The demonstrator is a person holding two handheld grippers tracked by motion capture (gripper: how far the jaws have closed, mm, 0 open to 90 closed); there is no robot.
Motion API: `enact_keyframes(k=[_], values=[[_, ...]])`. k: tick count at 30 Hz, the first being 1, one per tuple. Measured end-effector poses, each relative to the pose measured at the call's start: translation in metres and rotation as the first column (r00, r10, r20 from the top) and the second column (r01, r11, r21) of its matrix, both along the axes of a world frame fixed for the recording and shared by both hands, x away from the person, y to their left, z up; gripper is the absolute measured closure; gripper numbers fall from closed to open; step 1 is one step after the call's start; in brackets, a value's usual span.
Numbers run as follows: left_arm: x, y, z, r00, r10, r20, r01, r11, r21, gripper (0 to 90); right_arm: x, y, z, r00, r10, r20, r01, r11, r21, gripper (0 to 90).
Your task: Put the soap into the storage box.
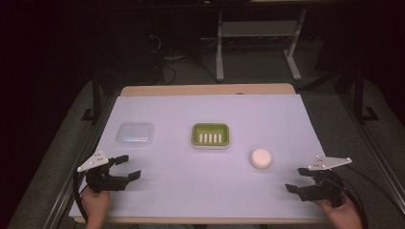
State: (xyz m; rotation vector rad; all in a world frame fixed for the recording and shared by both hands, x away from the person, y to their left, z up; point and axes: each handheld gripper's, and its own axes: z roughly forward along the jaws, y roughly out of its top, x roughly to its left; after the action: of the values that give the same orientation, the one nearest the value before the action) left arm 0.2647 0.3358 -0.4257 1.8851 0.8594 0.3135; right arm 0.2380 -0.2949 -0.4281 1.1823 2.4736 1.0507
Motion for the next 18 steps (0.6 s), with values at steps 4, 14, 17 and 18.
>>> enact_keyframes(k=[4, 14, 17, 18], values=[[-0.001, 0.000, 0.001, 1.0000, 0.001, 0.008, -0.001, 1.0000, -0.003, 14.5, -0.001, 0.004, 0.003, 0.9999, 0.009, 0.008, -0.009, 0.9999, -0.006, 19.4], [-0.001, 0.001, 0.002, 1.0000, 0.003, 0.006, -0.003, 1.0000, -0.004, 14.5, -0.001, 0.012, 0.005, 0.9997, 0.023, 0.005, -0.022, 0.9993, -0.029, 18.3], [-0.001, 0.001, 0.001, 1.0000, 0.001, 0.008, -0.001, 1.0000, -0.003, 14.5, 0.001, 0.014, 0.004, 0.9994, 0.033, -0.008, -0.033, 0.9990, -0.029, 17.4], [-0.001, 0.000, 0.001, 1.0000, 0.001, 0.008, -0.001, 1.0000, -0.003, 14.5, 0.002, 0.015, 0.005, 0.9992, 0.038, -0.014, -0.038, 0.9985, -0.040, 17.0]])
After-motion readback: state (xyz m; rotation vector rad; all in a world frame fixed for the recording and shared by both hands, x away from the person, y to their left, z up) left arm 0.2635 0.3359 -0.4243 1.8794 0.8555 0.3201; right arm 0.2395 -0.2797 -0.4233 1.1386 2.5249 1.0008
